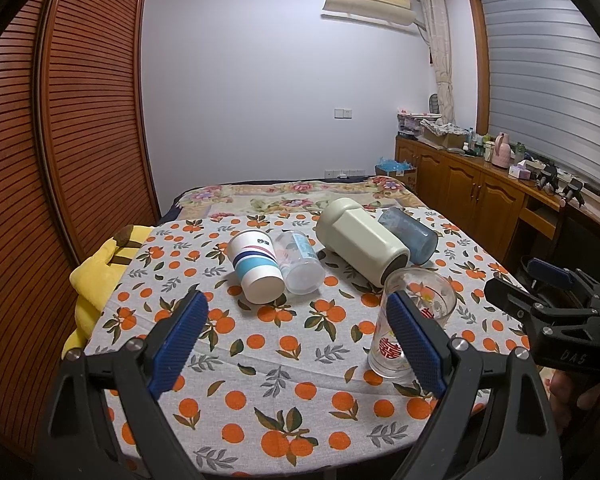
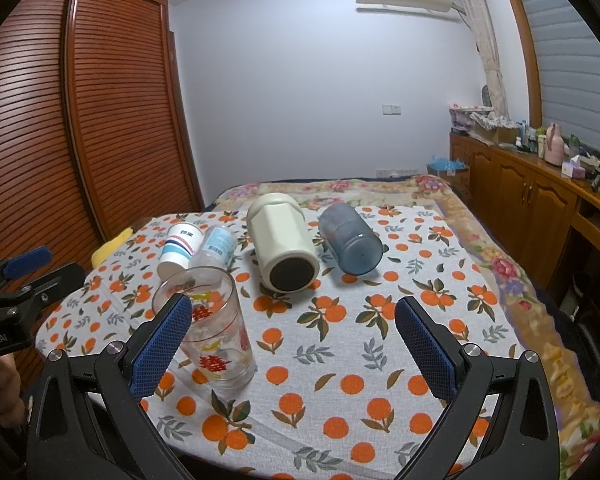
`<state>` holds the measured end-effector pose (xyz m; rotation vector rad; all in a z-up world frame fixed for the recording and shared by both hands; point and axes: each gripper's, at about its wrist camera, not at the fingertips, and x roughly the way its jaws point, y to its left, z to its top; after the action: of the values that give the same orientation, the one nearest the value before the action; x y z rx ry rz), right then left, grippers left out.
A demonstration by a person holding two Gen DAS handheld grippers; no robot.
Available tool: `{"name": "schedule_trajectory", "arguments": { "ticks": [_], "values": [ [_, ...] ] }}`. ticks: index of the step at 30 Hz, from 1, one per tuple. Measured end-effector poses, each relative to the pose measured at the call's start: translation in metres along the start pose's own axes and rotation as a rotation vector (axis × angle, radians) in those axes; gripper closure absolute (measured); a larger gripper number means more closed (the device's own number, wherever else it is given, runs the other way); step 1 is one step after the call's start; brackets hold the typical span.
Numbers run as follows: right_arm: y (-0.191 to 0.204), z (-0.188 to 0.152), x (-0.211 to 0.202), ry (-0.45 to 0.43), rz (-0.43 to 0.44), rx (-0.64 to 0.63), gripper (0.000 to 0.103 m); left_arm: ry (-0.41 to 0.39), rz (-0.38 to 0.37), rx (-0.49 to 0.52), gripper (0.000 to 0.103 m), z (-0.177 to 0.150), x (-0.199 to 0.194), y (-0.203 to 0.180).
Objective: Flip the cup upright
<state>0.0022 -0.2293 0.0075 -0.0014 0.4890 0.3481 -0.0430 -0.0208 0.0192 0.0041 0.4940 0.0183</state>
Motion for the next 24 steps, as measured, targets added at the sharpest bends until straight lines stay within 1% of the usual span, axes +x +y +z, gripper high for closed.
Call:
{"name": "schedule_trajectory", "arguments": {
  "ticks": [24],
  "values": [
    [-0.0004, 0.0003, -0.0004, -0.001, -0.001, 0.004, 0.0, -0.005, -0.001, -0.003, 0.011, 0.0034, -0.0025, -0.0033]
  ]
}}
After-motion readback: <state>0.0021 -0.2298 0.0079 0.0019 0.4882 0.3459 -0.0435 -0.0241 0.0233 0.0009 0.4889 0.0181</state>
